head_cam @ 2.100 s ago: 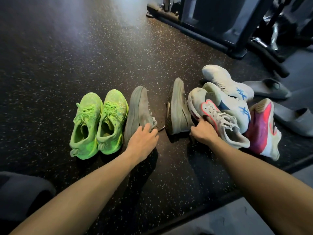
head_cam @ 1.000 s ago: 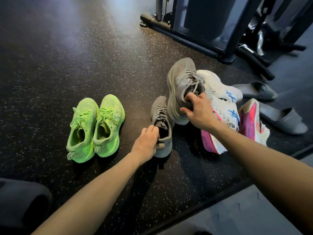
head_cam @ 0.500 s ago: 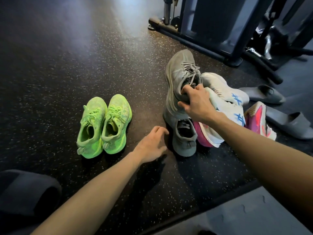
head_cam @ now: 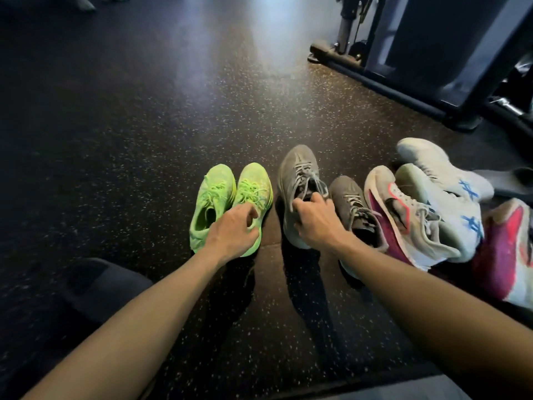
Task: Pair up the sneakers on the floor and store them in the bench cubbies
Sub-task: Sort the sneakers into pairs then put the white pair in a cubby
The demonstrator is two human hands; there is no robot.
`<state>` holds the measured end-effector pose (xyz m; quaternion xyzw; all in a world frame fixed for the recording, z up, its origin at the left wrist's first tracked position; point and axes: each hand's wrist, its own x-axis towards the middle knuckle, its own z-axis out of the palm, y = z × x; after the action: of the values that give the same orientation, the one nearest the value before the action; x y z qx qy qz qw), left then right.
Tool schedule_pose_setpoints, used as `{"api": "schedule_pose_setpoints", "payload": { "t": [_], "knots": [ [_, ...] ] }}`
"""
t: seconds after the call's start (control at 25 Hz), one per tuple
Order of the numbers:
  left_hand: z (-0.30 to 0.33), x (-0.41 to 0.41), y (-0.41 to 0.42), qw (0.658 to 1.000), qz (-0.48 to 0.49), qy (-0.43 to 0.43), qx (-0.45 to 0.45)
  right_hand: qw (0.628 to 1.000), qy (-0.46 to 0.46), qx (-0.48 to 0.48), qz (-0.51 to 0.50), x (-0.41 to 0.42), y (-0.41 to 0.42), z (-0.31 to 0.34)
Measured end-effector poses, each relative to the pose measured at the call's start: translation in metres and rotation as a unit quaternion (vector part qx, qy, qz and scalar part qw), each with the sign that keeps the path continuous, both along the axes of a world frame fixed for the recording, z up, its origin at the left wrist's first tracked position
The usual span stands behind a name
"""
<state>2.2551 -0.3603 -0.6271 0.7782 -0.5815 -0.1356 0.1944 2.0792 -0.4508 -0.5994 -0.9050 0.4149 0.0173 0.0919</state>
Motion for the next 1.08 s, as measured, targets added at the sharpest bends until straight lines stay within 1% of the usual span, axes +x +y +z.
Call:
{"api": "schedule_pose_setpoints", "payload": {
  "t": [0.16, 0.28, 0.36, 0.44, 0.48, 0.52, 0.56, 0.64, 0.68, 0.72, 0.8, 0.84, 0.88, 0.92, 0.96, 1.08],
  "knots": [
    [-0.002, 0.003, 0.001, 1.0, 0.003, -0.014, -0.009, 0.999, 0.032, 0.023, 0.003, 0.011, 0.01, -0.029],
    [-0.008, -0.003, -0.001, 0.998, -0.049, -0.027, -0.007, 0.999, 0.03, 0.04, 0.01, 0.015, 0.015, -0.044],
    [-0.012, -0.01, -0.004, 0.996, -0.08, -0.037, 0.0, 0.997, 0.028, 0.076, 0.017, 0.011, 0.013, -0.044],
    [-0.016, -0.018, -0.009, 0.993, -0.114, -0.042, 0.0, 0.993, -0.008, 0.12, 0.009, 0.001, 0.006, -0.037],
    [-0.018, -0.022, -0.012, 0.99, -0.132, -0.043, 0.0, 0.991, -0.036, 0.125, 0.004, -0.007, 0.002, -0.032],
    [-0.02, -0.026, -0.015, 0.988, -0.149, -0.042, 0.002, 0.992, -0.052, 0.118, -0.003, -0.017, -0.003, -0.027],
    [-0.022, -0.03, -0.018, 0.985, -0.165, -0.041, 0.009, 0.994, -0.049, 0.095, -0.014, -0.028, -0.007, -0.022],
    [-0.023, -0.04, -0.025, 0.978, -0.198, -0.062, 0.028, 0.998, -0.008, 0.025, -0.054, -0.056, -0.014, -0.015],
    [-0.025, -0.045, -0.028, 0.972, -0.215, -0.088, 0.037, 0.996, 0.02, 0.004, -0.082, -0.072, -0.016, -0.013],
    [-0.025, -0.05, -0.03, 0.966, -0.227, -0.119, 0.044, 0.993, 0.053, 0.002, -0.109, -0.089, -0.017, -0.013],
    [-0.026, -0.055, -0.033, 0.957, -0.229, -0.167, 0.059, 0.98, 0.139, 0.031, -0.142, -0.12, -0.014, -0.016],
    [-0.026, -0.055, -0.034, 0.957, -0.221, -0.175, 0.065, 0.974, 0.175, 0.044, -0.141, -0.131, -0.011, -0.021],
    [-0.026, -0.055, -0.034, 0.958, -0.214, -0.175, 0.071, 0.972, 0.188, 0.05, -0.132, -0.137, -0.008, -0.027],
    [-0.026, -0.055, -0.033, 0.96, -0.21, -0.169, 0.074, 0.975, 0.177, 0.055, -0.121, -0.14, -0.006, -0.034],
    [-0.026, -0.055, -0.032, 0.962, -0.208, -0.163, 0.077, 0.98, 0.147, 0.06, -0.117, -0.139, -0.005, -0.04],
    [-0.021, -0.052, -0.027, 0.964, -0.201, -0.158, 0.078, 0.985, 0.072, 0.086, -0.13, -0.125, -0.003, -0.049]
  ]
}}
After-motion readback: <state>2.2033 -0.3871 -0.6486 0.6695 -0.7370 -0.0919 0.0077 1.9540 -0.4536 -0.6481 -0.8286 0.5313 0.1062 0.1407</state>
